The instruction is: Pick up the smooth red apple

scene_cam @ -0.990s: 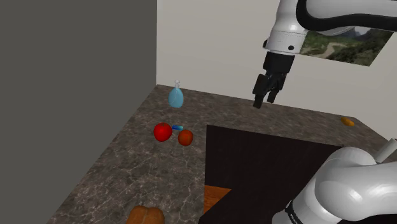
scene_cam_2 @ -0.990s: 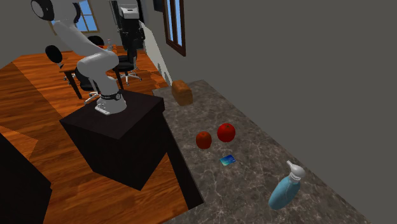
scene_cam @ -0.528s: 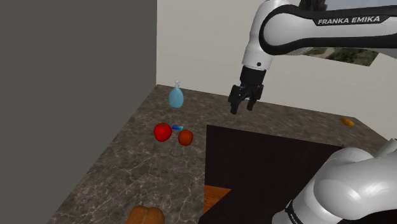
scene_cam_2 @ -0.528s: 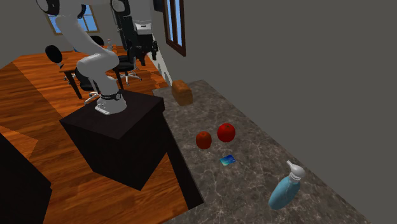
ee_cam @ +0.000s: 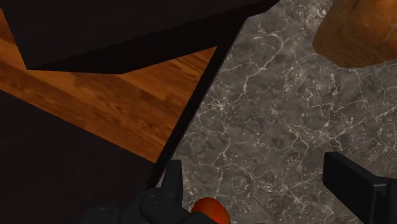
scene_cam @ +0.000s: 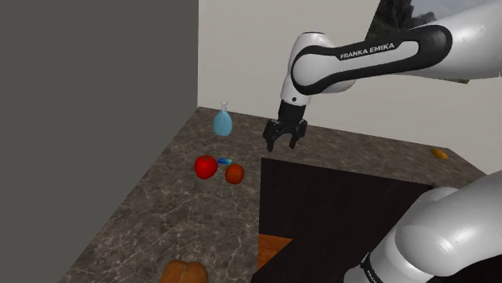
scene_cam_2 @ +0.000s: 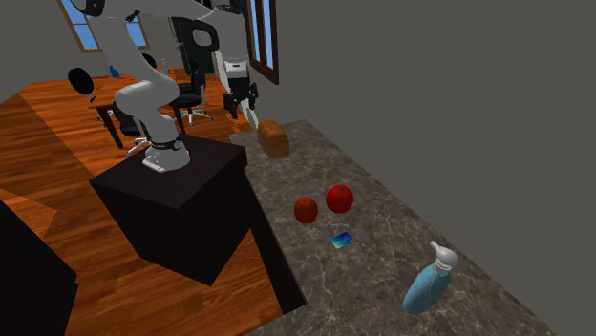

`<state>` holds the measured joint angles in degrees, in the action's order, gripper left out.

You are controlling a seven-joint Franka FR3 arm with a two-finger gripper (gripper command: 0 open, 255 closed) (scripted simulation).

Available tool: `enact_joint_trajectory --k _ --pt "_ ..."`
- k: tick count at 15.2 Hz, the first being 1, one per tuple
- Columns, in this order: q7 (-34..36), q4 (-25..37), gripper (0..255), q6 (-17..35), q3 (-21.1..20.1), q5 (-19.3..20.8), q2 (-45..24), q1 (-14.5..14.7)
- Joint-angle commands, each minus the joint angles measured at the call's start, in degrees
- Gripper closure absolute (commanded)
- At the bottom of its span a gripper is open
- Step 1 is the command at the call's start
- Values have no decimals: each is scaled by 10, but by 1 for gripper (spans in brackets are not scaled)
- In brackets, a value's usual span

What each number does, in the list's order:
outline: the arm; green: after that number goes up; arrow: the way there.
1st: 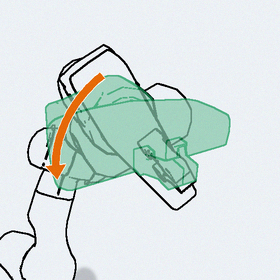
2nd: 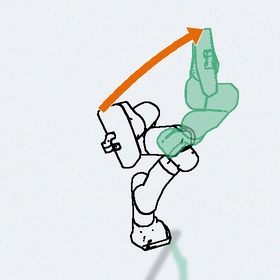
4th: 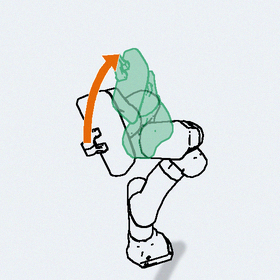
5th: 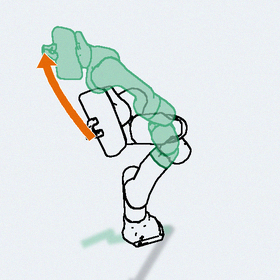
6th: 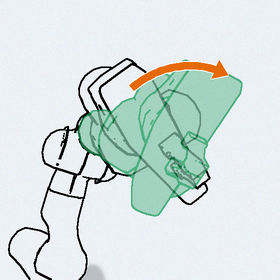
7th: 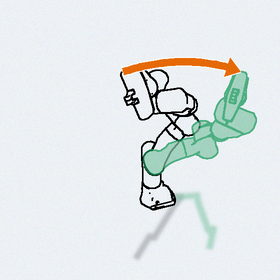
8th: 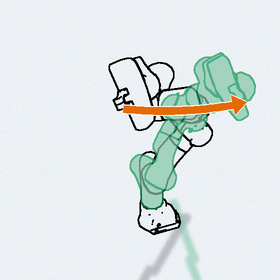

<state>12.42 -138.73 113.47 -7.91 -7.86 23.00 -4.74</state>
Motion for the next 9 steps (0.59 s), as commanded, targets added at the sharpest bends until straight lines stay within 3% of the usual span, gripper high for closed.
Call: enact_joint_trajectory --k 1,9 --pt "15 12 0 38 -4 1 -46 -6" --pt "80 81 0 157 -9 12 -219 -21"
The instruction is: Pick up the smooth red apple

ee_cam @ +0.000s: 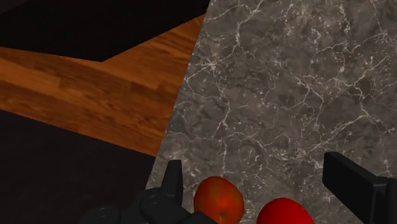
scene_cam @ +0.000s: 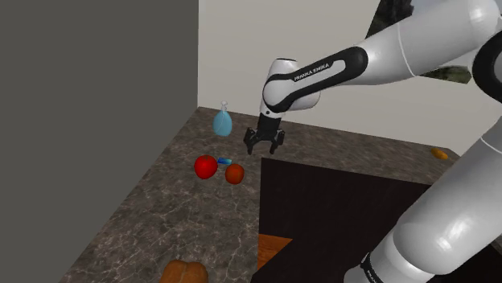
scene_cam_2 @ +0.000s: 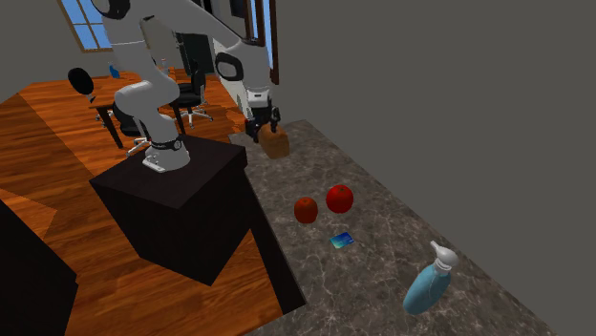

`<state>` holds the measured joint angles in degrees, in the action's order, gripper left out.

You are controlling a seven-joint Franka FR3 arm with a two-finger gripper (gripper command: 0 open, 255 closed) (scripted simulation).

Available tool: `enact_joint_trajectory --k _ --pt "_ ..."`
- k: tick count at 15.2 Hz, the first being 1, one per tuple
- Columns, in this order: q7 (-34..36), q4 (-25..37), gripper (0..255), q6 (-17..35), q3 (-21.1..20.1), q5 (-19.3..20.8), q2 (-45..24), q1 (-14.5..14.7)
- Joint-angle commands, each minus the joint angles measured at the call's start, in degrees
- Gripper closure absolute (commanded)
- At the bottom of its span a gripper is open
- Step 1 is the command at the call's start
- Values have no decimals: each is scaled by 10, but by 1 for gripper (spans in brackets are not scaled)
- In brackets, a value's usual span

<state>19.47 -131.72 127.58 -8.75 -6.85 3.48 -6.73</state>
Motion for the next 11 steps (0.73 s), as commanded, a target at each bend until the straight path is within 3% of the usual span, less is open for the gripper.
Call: enact_joint_trajectory --k 1,11 --pt "18 23 0 27 0 5 -46 -2" --pt "89 176 0 107 23 21 -262 -3"
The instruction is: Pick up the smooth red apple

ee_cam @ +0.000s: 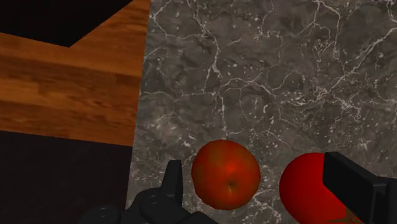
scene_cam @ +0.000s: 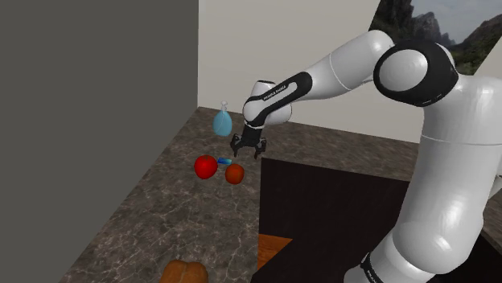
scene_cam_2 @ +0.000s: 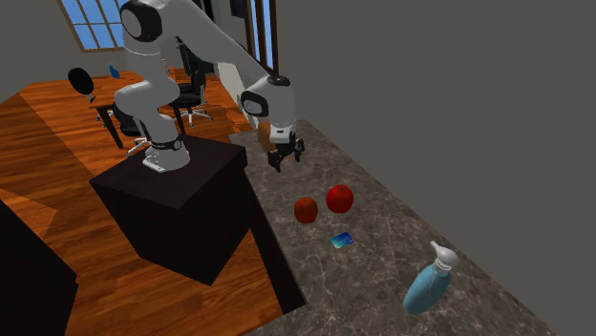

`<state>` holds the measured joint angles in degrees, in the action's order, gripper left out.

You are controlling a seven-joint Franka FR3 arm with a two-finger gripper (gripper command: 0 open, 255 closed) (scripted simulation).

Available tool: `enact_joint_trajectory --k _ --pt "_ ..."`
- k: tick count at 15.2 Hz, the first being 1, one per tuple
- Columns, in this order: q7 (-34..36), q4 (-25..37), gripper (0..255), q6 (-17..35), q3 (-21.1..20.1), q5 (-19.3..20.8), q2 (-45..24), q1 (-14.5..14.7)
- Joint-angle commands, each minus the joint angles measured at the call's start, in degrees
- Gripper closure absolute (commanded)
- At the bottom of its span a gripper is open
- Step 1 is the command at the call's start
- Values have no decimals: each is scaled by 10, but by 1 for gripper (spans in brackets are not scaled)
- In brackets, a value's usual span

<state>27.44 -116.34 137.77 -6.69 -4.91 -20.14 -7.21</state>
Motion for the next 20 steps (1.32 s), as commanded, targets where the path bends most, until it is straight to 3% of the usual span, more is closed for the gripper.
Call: enact_joint_trajectory --k 1,7,17,18,20 --pt "16 41 0 10 5 2 -47 3" --pt "48 170 0 20 23 -2 -176 3" --pt "45 183 0 56 24 -2 -224 3" --pt "45 185 255 55 24 -2 -225 3" --pt "45 184 255 55 24 -2 -224 3"
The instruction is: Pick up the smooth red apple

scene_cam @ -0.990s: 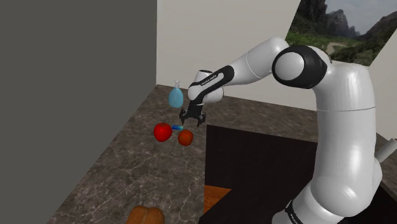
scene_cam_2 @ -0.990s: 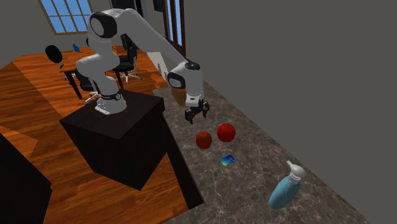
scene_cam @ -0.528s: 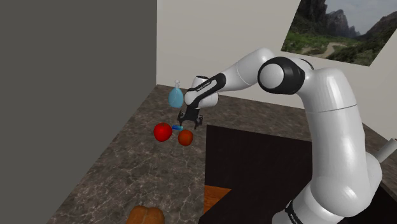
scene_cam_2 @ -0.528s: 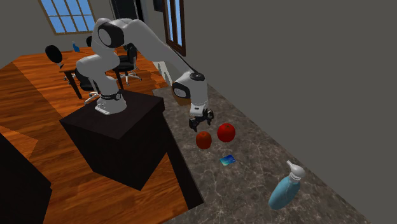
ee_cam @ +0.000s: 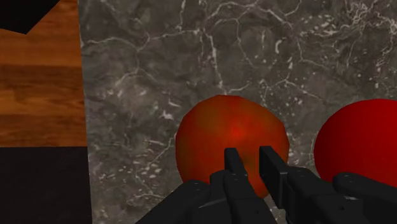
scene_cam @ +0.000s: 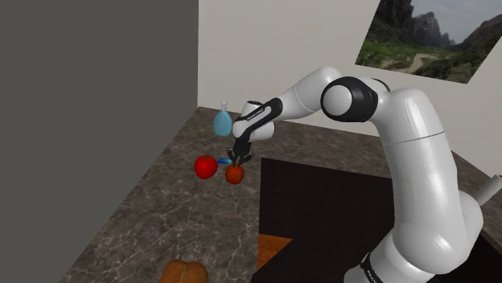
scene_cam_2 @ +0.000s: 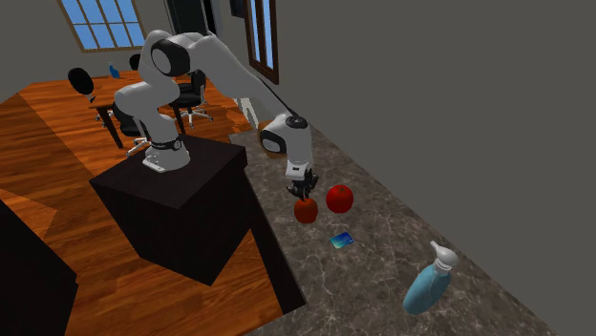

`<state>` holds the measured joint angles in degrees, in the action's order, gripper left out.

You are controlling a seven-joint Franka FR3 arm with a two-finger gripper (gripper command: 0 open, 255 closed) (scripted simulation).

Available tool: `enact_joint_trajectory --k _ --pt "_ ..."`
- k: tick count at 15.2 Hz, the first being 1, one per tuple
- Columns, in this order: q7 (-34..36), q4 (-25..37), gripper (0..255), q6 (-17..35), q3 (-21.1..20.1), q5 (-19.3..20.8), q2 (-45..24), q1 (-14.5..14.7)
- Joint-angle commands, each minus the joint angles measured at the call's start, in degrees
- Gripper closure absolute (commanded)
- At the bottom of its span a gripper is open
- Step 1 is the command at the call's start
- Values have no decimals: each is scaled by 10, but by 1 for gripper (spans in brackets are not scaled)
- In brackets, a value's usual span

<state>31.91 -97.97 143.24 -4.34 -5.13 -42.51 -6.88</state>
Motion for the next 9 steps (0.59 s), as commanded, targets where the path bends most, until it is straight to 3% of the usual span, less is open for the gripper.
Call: enact_joint_trajectory --k 1,9 --pt "0 0 255 0 0 0 0 0" --pt "1 -4 255 -8 0 0 12 0"
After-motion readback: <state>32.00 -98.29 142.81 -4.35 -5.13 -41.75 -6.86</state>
